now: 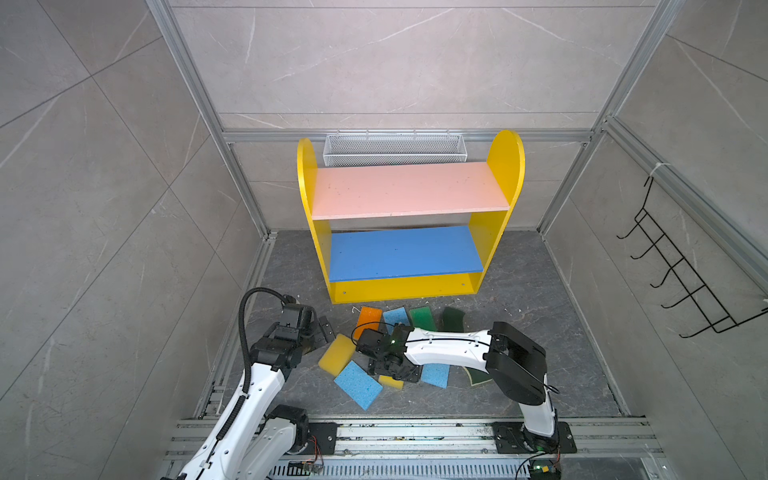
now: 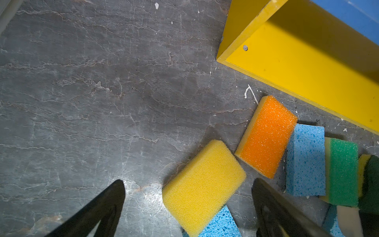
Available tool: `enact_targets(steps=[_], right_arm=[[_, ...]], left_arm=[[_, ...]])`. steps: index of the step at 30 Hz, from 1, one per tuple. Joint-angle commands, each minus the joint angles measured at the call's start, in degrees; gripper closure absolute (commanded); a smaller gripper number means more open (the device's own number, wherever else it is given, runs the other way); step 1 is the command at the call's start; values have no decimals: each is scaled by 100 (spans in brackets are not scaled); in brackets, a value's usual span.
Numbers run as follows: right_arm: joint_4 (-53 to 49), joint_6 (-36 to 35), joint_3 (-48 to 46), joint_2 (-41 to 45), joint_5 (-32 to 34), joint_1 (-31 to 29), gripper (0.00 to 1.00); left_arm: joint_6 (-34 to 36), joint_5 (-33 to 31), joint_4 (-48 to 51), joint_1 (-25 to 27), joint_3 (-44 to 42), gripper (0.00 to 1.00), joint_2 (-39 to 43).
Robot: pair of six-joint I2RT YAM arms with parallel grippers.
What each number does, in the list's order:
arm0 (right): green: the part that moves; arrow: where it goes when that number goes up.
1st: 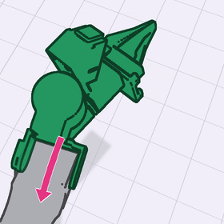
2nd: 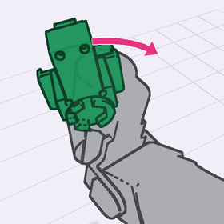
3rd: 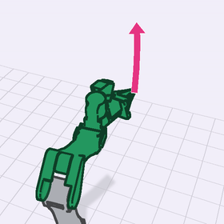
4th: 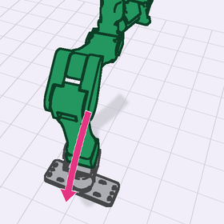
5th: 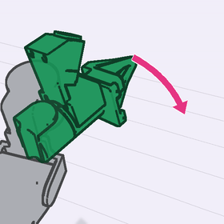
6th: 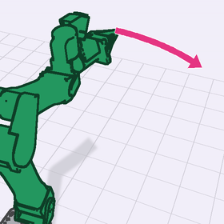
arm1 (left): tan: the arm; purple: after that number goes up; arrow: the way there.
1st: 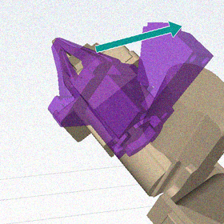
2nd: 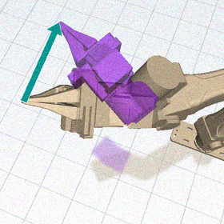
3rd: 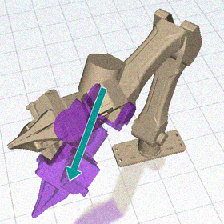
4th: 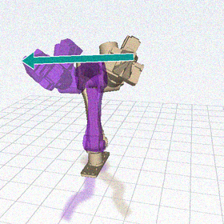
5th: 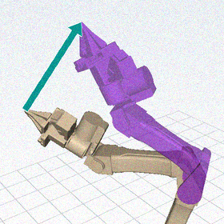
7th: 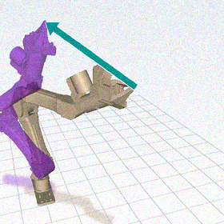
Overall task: Place and organize the cleaning sponges onto the shelf
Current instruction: 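Lower the right gripper and close it on the yellow sponge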
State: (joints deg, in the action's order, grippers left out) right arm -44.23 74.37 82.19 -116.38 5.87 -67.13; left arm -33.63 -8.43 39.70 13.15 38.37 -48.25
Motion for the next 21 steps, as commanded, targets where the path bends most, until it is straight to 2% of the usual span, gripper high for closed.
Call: enact_targets(steps=[1, 6, 10, 16, 21], right_arm=[[-202, 63, 0, -81, -58, 51, 6], [-51, 268, -347, 24, -150, 103, 11], [274, 173, -550, 120, -265, 130, 14], [456, 25, -798, 359, -253, 191, 30], [420, -133, -786, 426, -306, 236, 34]], left_arm=[[123, 54, -86, 12, 171, 1, -19], [87, 45, -12, 7, 171, 2, 14], [74, 52, 18, 11, 179, 2, 78], [67, 60, 129, 11, 263, 3, 96], [59, 1, 298, 12, 405, 3, 122]])
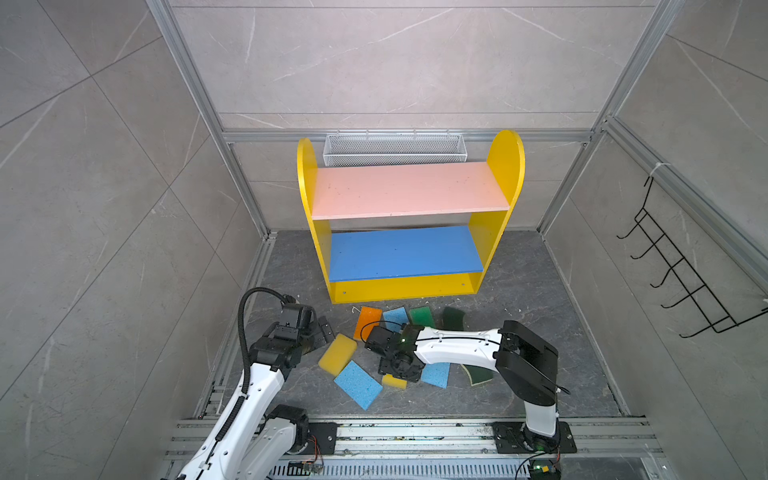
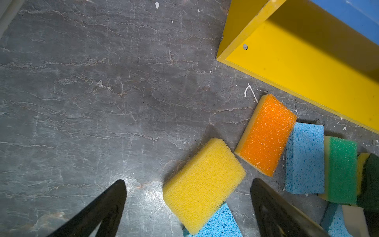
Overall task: Place and organize the cleaning sponges onto the shelf
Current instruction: 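Lower the right gripper and close it on the yellow sponge, then lift the yellow sponge with the right gripper up to the pink shelf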
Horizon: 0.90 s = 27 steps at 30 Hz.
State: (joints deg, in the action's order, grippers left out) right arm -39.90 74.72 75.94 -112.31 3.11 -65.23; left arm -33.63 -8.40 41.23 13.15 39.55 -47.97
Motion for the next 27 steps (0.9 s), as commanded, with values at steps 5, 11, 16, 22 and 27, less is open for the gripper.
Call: enact_targets(steps=[5, 11, 16, 22, 27], right_arm=[[-377, -794, 227, 167, 288, 59, 36], [-740, -1604, 618, 497, 592, 55, 37], [-865, -2074, 626, 906, 735, 54, 40], [-1410, -2654, 1025, 1428, 1272, 55, 44], [-2067, -3281, 1763, 1732, 1799, 55, 43]], left_arm=[[92, -89, 320, 8, 487, 4, 130], [306, -246, 585, 12, 879, 4, 59], [449, -350, 851, 12, 1230, 4, -28], [594, -210, 938, 11, 1567, 6, -47], [610, -214, 964, 12, 1743, 6, -126]])
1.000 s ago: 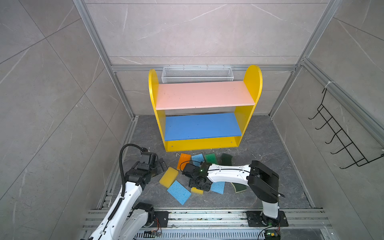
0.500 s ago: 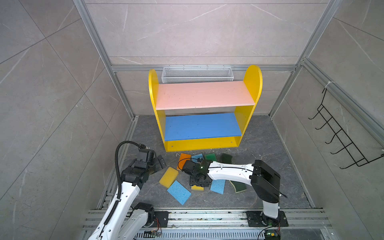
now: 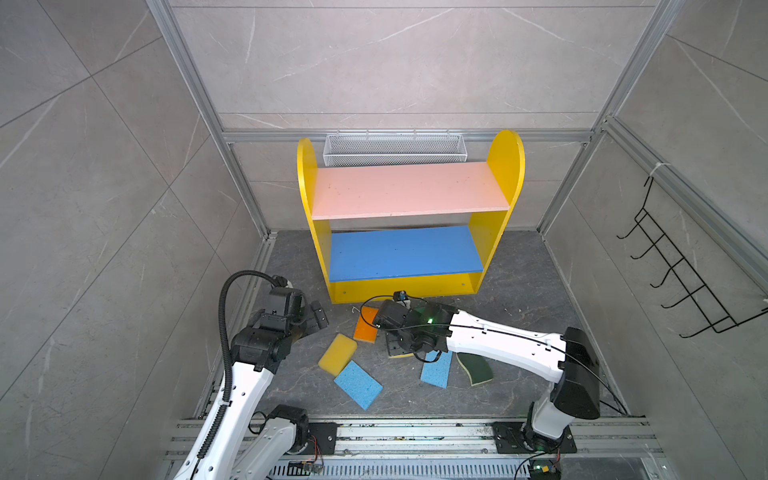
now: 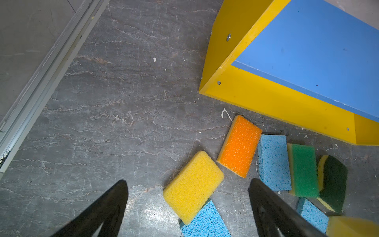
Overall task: Place and organize the cleaning sponges onto the shelf
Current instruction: 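Lift the yellow sponge with the right gripper up to the pink shelf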
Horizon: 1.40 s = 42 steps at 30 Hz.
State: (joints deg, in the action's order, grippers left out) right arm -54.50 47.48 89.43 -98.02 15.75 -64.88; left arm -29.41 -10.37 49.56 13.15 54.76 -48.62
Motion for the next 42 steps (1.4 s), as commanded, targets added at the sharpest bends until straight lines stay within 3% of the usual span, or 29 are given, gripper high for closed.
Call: enact_targets(steps=[1, 13, 17, 29, 42], right_arm=[[-710, -658, 559, 366, 630, 19, 43], [-843, -1670, 1694, 1017, 781, 615, 44], [-985, -1957, 2285, 965, 535, 917, 45], [-1106, -3124, 3925, 522, 806, 1509, 45], [-318, -4179, 4636, 286, 1273, 2417, 43]], left_arm=[[186, -25, 141, 11, 252, 5, -85], [151, -193, 332, 12, 587, 6, -172], [138, -254, 435, 8, 582, 6, -1], [173, -536, 845, 10, 771, 6, 358], [148, -588, 811, 12, 977, 6, 260]])
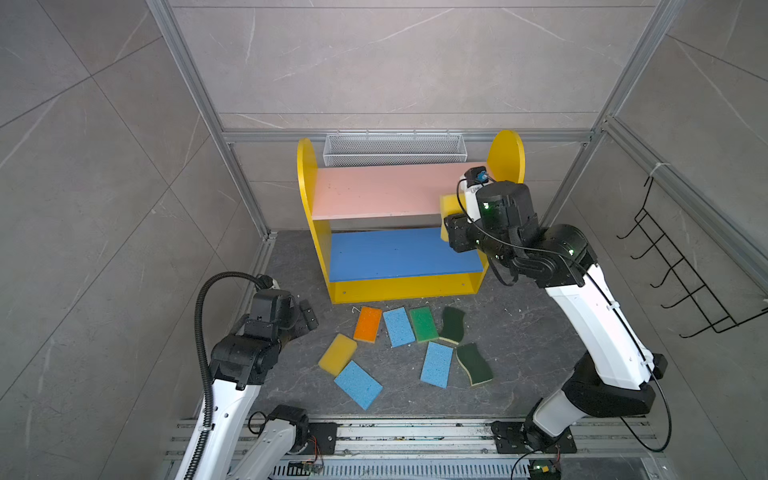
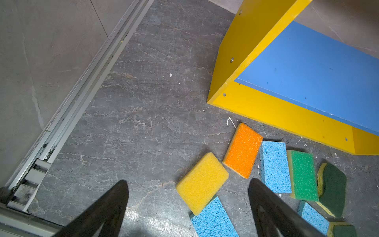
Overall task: Place and organize the cleaning sponges onto the shelf
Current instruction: 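Lift the yellow sponge with the right gripper up to the pink shelf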
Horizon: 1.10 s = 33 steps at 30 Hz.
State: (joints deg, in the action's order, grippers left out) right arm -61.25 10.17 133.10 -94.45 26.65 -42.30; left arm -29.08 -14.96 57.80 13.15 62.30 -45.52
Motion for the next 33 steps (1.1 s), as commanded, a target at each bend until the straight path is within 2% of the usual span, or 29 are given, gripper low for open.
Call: enact_targets(steps=[1, 8, 16, 25, 33], right_arm=[[482, -566, 289, -94, 186, 241, 43], [1153, -944, 341, -283, 207, 717, 42], [1628, -1017, 412, -696, 119, 1174, 42], [1518, -1017, 877, -1254, -116, 1421, 42], [1413, -1097, 1063, -1504, -9, 1539, 42]], left_arm=[[105, -143, -22, 10, 229, 6, -84], [69, -208, -209, 8, 238, 6, -165], [98, -262, -331, 11, 344, 6, -361], [151, -307, -470, 10, 318, 6, -568], [166, -288, -590, 11, 358, 7, -783]])
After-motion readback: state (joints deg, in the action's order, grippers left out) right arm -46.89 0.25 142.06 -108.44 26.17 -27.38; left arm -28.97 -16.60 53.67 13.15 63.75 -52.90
